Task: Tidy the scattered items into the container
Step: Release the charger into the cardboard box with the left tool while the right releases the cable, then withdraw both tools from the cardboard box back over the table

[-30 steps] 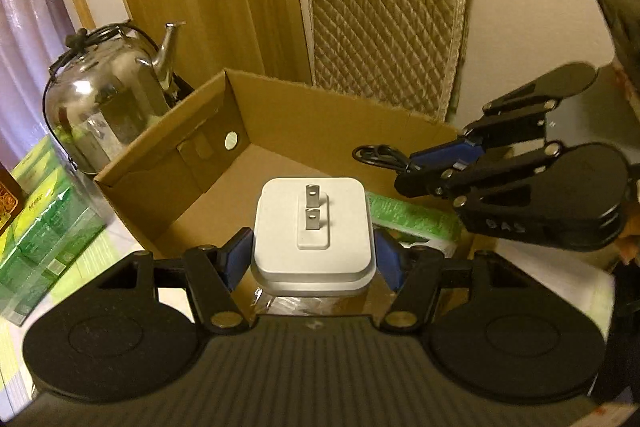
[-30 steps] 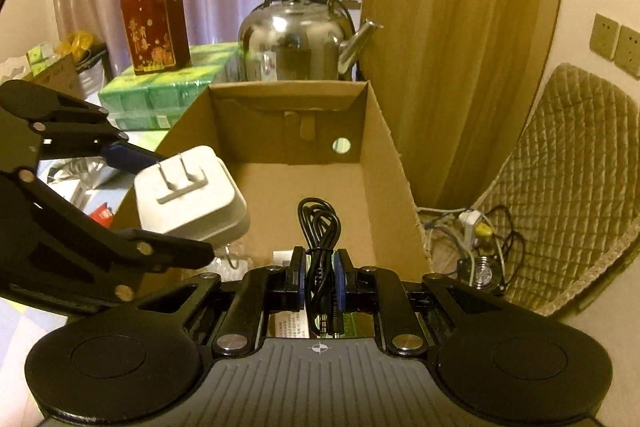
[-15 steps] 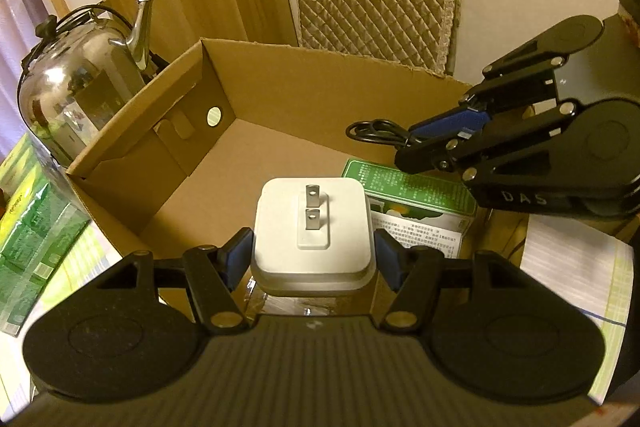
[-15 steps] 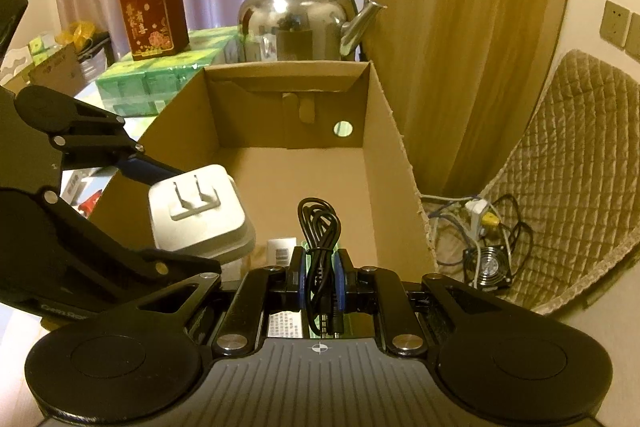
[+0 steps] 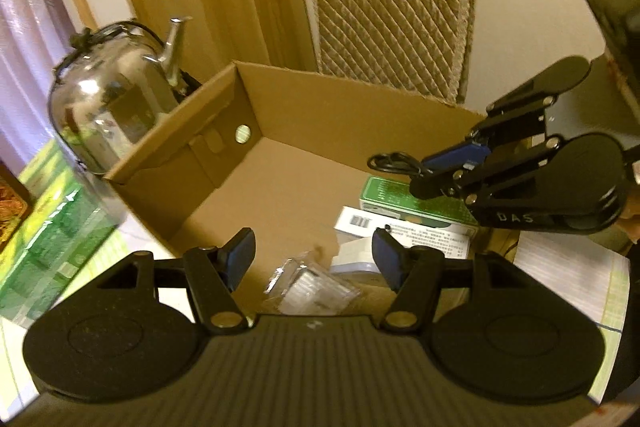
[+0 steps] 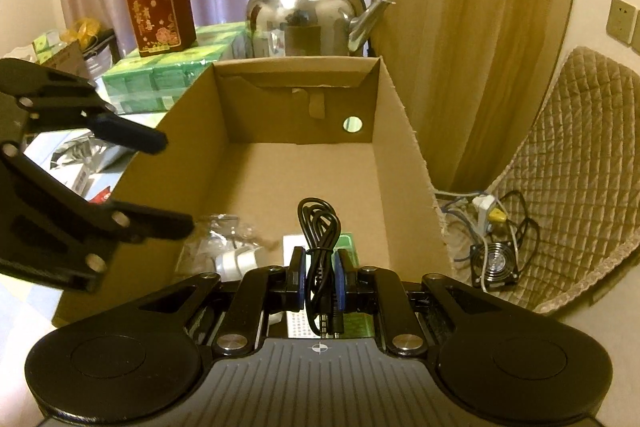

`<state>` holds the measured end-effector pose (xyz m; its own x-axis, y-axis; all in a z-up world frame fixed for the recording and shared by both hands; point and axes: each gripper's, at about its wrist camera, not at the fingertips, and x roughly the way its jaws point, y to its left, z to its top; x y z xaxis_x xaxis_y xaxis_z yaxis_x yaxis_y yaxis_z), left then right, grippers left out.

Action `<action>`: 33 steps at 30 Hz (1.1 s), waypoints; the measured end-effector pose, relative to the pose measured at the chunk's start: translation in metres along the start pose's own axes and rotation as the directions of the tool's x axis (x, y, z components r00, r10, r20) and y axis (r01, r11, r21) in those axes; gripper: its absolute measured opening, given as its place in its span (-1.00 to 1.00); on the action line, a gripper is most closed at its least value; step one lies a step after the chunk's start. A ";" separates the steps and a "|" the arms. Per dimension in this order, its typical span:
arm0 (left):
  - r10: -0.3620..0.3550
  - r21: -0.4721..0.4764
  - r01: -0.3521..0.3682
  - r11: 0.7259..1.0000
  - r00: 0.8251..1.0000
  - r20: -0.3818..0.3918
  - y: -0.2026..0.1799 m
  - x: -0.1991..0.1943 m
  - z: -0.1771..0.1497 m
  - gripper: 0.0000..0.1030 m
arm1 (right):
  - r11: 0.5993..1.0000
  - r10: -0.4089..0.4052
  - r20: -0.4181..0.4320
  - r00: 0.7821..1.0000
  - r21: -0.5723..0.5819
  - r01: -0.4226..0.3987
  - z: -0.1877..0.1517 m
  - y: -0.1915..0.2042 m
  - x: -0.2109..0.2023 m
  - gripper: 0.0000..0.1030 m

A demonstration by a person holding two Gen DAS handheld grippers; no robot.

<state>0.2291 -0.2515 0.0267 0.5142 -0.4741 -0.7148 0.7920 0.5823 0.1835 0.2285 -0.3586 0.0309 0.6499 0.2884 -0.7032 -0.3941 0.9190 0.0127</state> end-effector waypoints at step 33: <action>0.195 -0.279 -0.193 0.941 0.981 -0.021 0.053 -0.137 -0.135 0.29 | 0.996 0.090 0.156 0.984 0.005 -0.092 0.005 0.071 -0.077 0.20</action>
<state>0.1561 -0.0661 0.0433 0.6518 -0.3373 -0.6792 0.5536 0.8238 0.1222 0.1536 -0.3143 0.0890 0.7053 0.4080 -0.5798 -0.4485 0.8901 0.0809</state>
